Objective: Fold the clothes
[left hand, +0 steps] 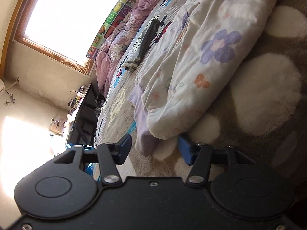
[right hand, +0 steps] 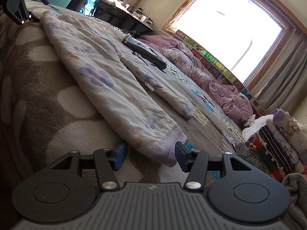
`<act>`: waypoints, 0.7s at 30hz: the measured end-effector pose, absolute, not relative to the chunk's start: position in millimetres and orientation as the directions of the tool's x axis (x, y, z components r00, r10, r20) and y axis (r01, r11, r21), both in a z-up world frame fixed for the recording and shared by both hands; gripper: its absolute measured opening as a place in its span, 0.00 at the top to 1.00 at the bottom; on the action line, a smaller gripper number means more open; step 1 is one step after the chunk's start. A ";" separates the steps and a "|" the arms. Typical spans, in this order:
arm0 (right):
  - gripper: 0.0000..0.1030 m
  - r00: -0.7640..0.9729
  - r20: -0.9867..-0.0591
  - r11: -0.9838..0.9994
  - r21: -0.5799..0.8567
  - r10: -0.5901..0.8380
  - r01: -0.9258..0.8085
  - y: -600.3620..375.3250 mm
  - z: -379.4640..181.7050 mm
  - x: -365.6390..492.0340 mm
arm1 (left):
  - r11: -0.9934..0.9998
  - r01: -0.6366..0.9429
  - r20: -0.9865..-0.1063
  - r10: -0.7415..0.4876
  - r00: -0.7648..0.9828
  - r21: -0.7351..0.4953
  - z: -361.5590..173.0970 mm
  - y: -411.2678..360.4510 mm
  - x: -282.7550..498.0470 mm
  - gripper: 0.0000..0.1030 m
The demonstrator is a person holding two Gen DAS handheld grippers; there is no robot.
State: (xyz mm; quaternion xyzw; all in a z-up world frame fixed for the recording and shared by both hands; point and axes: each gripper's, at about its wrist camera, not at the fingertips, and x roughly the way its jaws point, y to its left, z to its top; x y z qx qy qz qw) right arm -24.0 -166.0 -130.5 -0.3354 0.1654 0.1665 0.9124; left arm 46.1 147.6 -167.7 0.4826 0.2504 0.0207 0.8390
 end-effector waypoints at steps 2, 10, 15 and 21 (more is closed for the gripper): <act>0.49 0.894 -0.400 0.733 -0.542 0.204 -0.410 -168.0 -129.2 -20.9 | 0.515 0.200 -0.384 0.280 0.880 0.834 -170.0 149.9 49.7 0.50; 0.76 0.905 -0.350 0.818 -0.427 0.244 -0.386 -179.1 -114.9 -7.4 | 0.462 0.165 -0.325 0.292 0.899 0.871 -176.0 161.0 63.7 0.94; 0.81 0.904 -0.319 0.890 -0.265 0.283 -0.372 -194.1 -98.9 5.0 | 0.600 0.087 -0.292 0.253 0.922 0.796 -150.2 167.2 64.9 0.96; 0.82 0.903 -0.304 0.926 -0.130 0.303 -0.354 -205.7 -89.3 29.7 | 0.718 0.031 -0.279 0.230 0.932 0.696 -142.0 170.3 81.8 0.97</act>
